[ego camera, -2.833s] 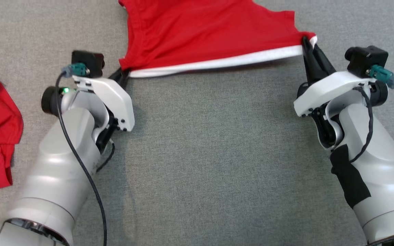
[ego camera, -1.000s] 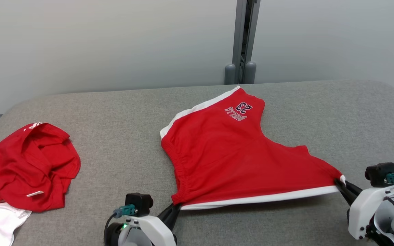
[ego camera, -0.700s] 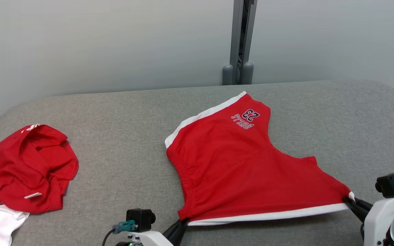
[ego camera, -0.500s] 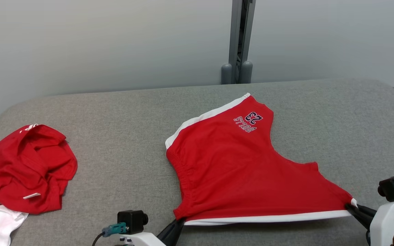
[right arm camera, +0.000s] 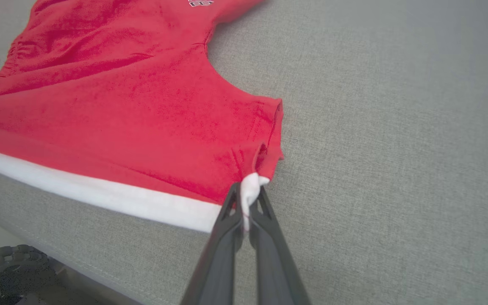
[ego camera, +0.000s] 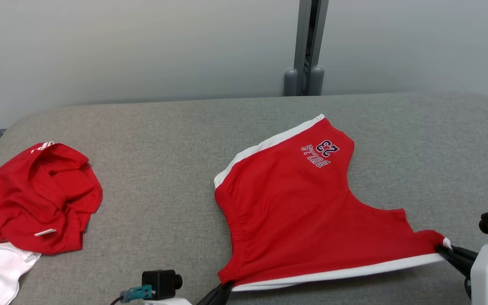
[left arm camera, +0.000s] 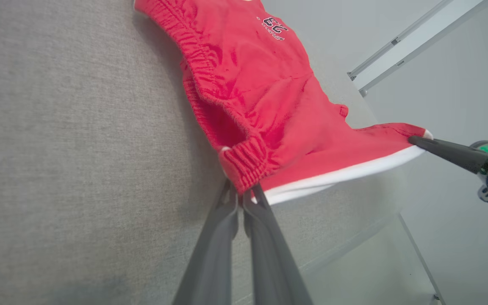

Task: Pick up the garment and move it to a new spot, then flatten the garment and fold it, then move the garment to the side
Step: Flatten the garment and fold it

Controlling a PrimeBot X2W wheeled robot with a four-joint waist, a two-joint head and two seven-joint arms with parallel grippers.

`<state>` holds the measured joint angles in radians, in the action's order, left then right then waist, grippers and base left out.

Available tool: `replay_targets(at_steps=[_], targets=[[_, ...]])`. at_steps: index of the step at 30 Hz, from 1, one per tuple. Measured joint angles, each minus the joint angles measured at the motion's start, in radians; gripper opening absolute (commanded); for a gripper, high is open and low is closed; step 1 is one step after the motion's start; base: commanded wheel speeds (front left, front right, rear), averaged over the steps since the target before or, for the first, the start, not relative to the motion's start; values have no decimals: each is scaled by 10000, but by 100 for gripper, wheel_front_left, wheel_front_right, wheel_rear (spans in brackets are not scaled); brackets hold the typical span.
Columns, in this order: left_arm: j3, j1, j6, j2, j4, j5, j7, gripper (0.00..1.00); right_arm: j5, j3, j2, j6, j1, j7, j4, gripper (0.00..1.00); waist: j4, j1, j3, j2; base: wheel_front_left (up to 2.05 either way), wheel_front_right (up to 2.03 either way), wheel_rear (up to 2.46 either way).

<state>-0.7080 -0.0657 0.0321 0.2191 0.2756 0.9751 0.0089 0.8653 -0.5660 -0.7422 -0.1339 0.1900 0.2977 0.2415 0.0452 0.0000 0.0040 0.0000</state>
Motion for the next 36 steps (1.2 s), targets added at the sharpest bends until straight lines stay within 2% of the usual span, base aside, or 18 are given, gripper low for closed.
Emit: replay_targets(at_steps=[3,7,17,21,23,26,36], targets=[[242,-35,219,-146,-389,428,297,0,-282,443,4,2,53,217,-309,0,97,0,220,0,0,0,0],[297,-481,226,-182,-1037,903,1120,0,-644,1007,94,6,529,616,-700,0,258,0,629,0,0,0,0],[1043,-1899,456,-240,-1866,2316,2813,0,-1452,1741,566,19,2769,1885,-1080,0,840,0,1891,0,0,0,0],[1350,-2636,491,-328,-1816,2667,3177,0,-1661,1674,798,21,3867,2297,-777,0,1138,0,2422,0,0,0,0],[1515,-2944,750,-441,-1638,2813,3298,0,-1739,1586,926,21,4467,2502,-500,0,1279,0,2684,0,0,0,0],[1511,-3487,790,-529,-1522,2857,3616,0,-1904,1289,1047,21,5397,2671,-6,0,1458,0,3067,0,0,0,0],[1661,-4789,926,-972,-953,3120,4042,0,-1988,506,1313,23,7336,2558,1649,0,1964,0,3939,0,0,0,0]])
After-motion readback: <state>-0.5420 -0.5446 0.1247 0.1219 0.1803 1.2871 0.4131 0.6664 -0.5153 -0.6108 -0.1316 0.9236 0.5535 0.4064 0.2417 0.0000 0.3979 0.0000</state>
